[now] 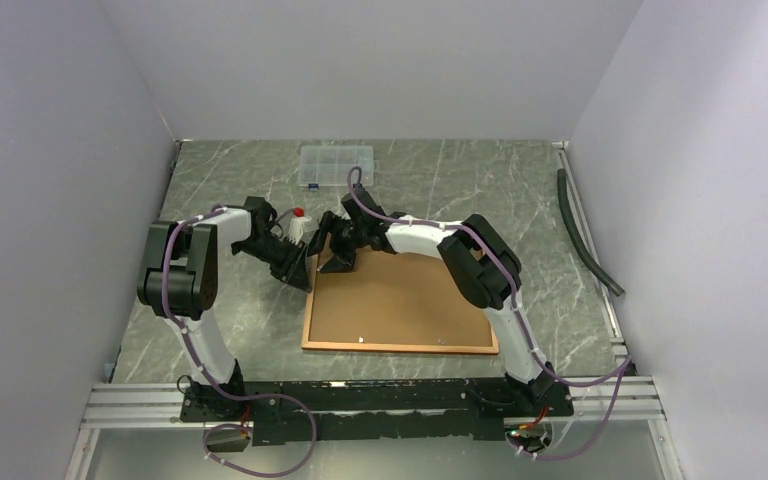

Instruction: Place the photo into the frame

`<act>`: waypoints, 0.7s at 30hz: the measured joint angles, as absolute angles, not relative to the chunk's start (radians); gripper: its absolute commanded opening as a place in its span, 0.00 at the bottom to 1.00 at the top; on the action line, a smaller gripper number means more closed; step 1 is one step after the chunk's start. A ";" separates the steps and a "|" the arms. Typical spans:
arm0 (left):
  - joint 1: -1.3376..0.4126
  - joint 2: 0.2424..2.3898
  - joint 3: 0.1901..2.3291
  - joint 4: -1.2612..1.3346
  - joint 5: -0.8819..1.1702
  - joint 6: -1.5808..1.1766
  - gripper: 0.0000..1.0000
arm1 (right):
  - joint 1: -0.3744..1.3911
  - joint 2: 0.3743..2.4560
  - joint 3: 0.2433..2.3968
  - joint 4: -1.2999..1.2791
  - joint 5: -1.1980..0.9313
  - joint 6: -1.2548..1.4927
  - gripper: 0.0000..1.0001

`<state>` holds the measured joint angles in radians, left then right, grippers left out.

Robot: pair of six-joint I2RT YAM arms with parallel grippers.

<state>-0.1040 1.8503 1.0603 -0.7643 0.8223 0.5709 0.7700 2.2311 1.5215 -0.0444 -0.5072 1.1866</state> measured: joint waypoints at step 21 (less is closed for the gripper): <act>-0.120 1.828 1.053 -0.759 0.789 0.582 0.29 | 0.793 2.223 1.502 -0.020 -0.401 1.304 0.63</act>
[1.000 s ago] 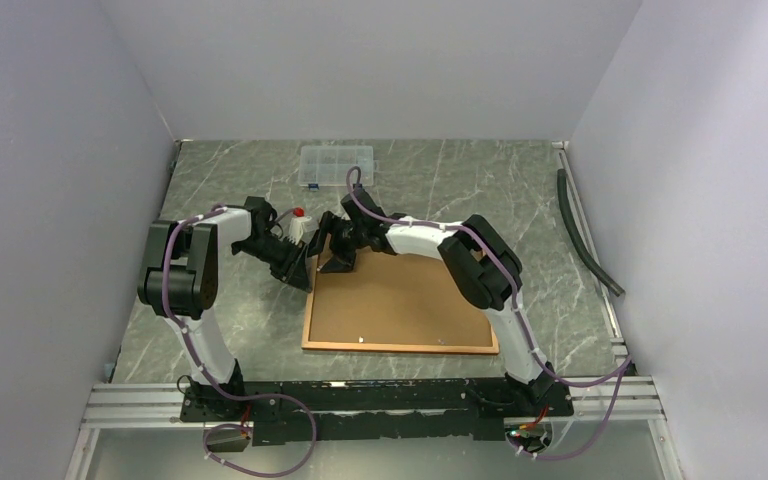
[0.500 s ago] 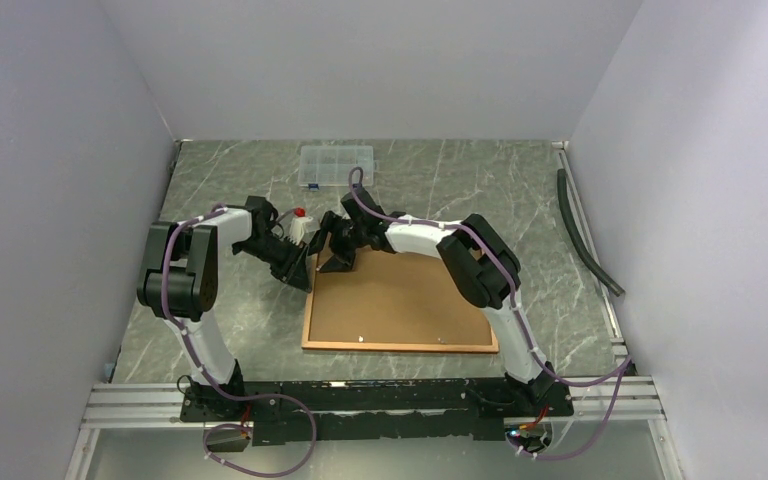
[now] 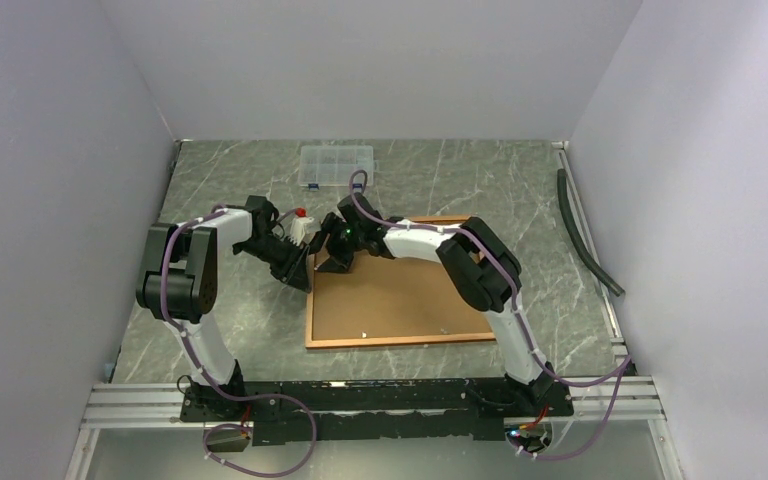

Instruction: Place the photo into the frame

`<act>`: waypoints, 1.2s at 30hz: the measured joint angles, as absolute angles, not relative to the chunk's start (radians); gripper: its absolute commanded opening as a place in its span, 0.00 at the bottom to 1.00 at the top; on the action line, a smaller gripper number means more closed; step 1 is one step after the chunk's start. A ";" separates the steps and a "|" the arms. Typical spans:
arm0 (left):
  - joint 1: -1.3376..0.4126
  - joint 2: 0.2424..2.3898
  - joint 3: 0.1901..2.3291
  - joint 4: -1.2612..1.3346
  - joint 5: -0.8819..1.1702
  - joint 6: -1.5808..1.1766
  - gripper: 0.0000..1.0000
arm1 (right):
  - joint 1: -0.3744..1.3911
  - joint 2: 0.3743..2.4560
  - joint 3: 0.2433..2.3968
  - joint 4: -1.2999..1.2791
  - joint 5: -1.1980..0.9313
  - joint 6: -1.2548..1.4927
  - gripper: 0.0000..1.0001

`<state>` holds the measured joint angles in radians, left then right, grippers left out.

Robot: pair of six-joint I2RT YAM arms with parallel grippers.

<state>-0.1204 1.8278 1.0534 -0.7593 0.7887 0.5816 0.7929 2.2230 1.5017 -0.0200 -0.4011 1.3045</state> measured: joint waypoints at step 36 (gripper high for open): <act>-0.131 1.808 1.045 -0.754 0.769 0.587 0.28 | 0.823 2.135 1.359 0.077 -0.291 1.365 0.68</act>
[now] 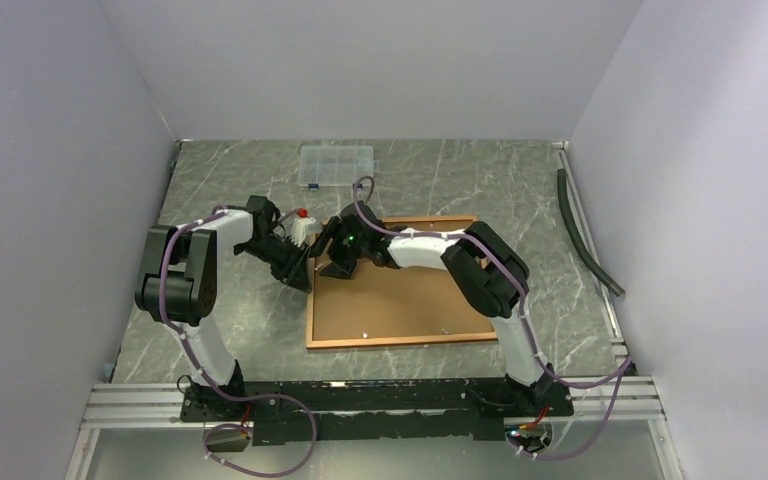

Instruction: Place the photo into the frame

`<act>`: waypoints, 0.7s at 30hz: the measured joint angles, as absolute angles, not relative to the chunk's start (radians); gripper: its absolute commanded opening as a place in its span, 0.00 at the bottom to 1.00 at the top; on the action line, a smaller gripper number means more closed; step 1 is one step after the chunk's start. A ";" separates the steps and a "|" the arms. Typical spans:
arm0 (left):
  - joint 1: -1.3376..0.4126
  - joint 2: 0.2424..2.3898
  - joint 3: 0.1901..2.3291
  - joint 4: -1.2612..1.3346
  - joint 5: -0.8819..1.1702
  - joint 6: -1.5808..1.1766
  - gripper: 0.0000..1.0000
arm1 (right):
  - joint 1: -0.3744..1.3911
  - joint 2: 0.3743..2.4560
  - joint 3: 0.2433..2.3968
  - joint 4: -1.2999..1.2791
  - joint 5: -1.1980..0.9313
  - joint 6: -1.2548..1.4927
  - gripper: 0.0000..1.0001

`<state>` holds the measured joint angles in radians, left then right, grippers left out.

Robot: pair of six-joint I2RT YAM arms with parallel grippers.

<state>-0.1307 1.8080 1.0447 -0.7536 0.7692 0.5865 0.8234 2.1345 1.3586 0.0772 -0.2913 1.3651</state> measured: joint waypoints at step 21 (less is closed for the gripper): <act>-0.128 1.804 1.038 -0.748 0.773 0.588 0.28 | 0.815 2.186 1.445 0.030 -0.307 1.347 0.64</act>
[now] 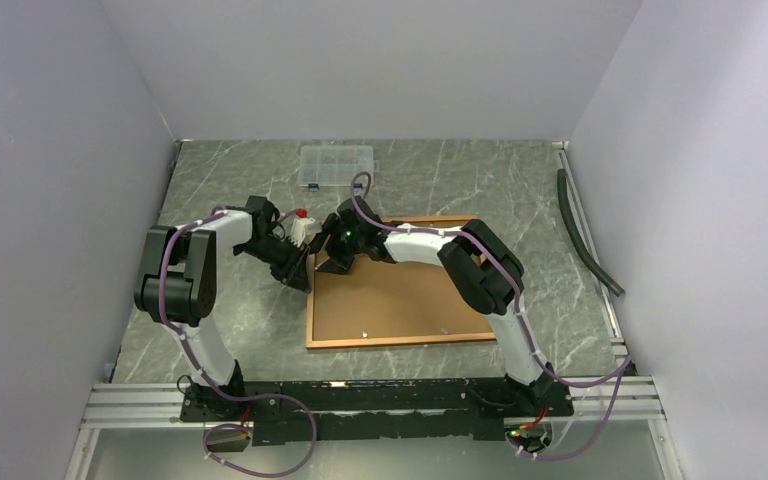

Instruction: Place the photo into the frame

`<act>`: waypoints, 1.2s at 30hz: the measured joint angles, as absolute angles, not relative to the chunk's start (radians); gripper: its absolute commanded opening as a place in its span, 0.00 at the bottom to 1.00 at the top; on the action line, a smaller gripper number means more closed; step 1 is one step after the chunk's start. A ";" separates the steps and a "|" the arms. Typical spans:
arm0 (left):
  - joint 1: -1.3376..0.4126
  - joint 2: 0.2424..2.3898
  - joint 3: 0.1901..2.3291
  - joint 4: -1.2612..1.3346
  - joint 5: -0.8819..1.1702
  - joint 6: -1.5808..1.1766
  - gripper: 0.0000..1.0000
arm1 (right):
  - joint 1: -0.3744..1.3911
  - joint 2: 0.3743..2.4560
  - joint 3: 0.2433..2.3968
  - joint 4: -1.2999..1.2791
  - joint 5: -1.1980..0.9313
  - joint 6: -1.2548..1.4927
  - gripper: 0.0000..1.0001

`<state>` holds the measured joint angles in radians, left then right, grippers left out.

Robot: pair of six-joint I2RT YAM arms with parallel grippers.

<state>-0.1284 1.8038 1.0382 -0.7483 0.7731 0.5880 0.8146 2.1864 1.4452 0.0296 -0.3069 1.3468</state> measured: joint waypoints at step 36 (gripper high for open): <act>0.007 1.355 1.190 -1.012 0.805 0.625 0.95 | 1.015 1.406 0.802 -0.362 -0.240 0.223 0.70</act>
<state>0.0074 1.3548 1.1904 -1.0122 0.8055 0.6250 1.0149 1.4059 0.8024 -0.3618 -0.2398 0.2226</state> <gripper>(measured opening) 0.946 0.725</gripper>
